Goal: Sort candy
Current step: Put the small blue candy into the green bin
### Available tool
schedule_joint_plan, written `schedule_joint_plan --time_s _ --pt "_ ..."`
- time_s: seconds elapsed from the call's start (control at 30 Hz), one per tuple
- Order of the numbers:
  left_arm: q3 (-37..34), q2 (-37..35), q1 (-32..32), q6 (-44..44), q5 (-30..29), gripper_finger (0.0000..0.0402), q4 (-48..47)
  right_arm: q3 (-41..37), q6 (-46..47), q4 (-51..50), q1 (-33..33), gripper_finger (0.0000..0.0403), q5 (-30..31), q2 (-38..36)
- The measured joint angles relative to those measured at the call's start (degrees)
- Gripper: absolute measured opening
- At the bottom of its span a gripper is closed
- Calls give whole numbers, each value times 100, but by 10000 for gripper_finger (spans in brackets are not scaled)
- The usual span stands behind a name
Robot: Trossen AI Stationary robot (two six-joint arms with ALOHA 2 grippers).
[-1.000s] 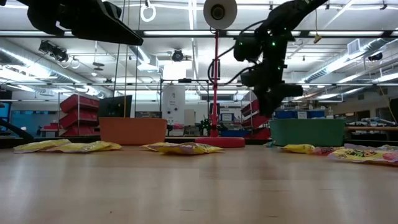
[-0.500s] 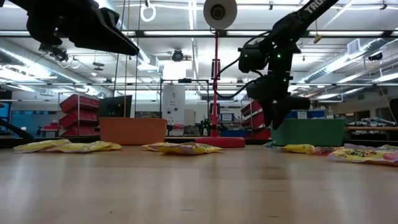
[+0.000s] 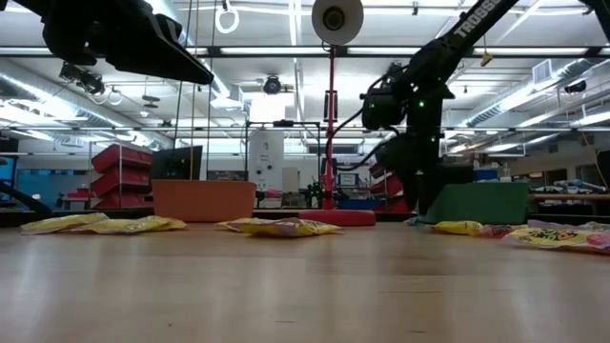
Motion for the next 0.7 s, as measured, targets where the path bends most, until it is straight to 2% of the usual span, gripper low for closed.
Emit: schedule_joint_plan --time_s 0.7 --pt "0 0 4 -28 2 88 -1 4 -253 294 -144 141 13 392"
